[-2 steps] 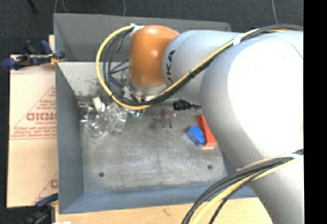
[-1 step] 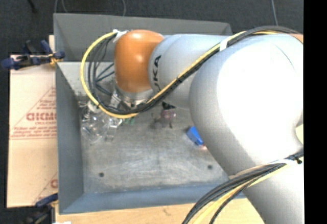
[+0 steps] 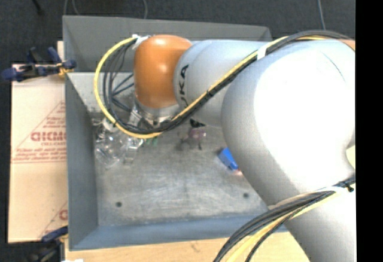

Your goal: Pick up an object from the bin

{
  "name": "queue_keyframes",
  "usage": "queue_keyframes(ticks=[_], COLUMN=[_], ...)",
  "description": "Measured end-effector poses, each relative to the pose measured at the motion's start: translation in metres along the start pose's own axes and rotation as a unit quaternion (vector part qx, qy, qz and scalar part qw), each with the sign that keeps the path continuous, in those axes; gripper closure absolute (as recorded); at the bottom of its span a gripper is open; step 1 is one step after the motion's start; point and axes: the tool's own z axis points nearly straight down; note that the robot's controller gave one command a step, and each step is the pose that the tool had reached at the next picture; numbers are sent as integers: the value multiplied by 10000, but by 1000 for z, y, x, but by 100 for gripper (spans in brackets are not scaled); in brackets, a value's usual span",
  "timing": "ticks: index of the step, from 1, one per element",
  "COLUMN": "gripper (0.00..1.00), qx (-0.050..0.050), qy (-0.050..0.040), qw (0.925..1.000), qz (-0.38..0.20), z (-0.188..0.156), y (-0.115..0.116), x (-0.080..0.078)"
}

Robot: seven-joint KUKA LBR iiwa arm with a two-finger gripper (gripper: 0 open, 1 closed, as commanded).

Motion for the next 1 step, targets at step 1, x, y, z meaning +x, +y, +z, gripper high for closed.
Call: queue_keyframes(ticks=[1], gripper=[100], qx=[-77], qy=[16], qw=[9998], qz=[186], z=[-94], y=[37], x=[18])
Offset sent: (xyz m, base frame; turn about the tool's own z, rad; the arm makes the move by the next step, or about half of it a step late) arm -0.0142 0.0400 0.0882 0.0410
